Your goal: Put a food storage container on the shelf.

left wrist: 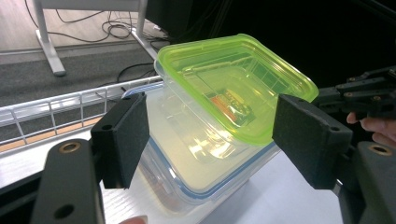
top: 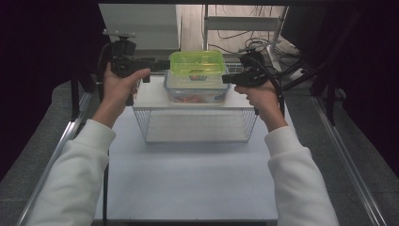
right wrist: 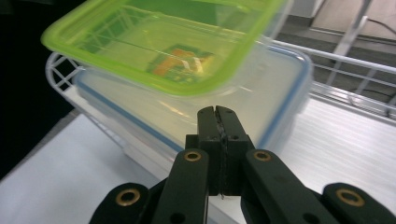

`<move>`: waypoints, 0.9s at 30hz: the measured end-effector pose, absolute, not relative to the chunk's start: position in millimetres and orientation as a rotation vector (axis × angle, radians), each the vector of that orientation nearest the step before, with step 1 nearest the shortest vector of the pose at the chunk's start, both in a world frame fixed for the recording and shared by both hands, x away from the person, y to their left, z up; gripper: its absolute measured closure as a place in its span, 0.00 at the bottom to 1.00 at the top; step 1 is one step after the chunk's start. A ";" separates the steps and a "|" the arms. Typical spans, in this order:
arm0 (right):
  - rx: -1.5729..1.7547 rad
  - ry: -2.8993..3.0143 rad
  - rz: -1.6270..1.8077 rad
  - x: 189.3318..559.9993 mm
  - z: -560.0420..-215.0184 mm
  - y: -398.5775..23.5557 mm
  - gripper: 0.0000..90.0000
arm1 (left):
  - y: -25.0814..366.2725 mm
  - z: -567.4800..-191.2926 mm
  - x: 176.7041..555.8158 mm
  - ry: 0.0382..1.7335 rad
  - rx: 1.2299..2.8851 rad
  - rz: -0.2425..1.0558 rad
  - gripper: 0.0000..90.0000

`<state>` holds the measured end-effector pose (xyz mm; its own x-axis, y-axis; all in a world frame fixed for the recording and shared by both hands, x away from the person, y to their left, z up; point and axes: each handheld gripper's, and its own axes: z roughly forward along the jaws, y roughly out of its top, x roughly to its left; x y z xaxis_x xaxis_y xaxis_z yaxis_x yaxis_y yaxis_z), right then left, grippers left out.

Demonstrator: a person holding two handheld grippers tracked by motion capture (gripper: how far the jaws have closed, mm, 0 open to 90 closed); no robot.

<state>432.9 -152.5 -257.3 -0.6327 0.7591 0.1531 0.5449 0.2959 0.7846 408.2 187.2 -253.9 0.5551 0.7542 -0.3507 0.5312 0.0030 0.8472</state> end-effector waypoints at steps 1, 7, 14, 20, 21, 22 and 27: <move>1.205 2.312 1.261 433.4 -257.1 -154.8 0.99 | 187.2 -254.1 407.9 1.096 1.661 0.247 0.30; 1.209 2.302 1.290 431.6 -259.2 -163.3 0.99 | 190.5 -260.9 408.0 1.101 1.652 0.234 0.30; 1.171 2.308 1.393 415.7 -266.8 -177.9 0.99 | 199.7 -270.2 391.8 1.080 1.646 0.212 0.29; 1.125 2.315 1.501 389.9 -287.1 -197.6 0.99 | 208.1 -283.3 361.8 1.031 1.638 0.194 0.29; 1.117 2.317 1.509 386.8 -290.6 -200.2 0.99 | 209.5 -287.0 355.3 1.025 1.644 0.184 0.29; 1.107 2.323 1.519 381.3 -296.3 -204.2 0.99 | 210.4 -289.8 351.3 1.021 1.644 0.176 0.29; 1.104 2.332 1.551 364.5 -317.8 -216.0 0.98 | 214.5 -313.6 328.1 1.002 1.663 0.155 0.29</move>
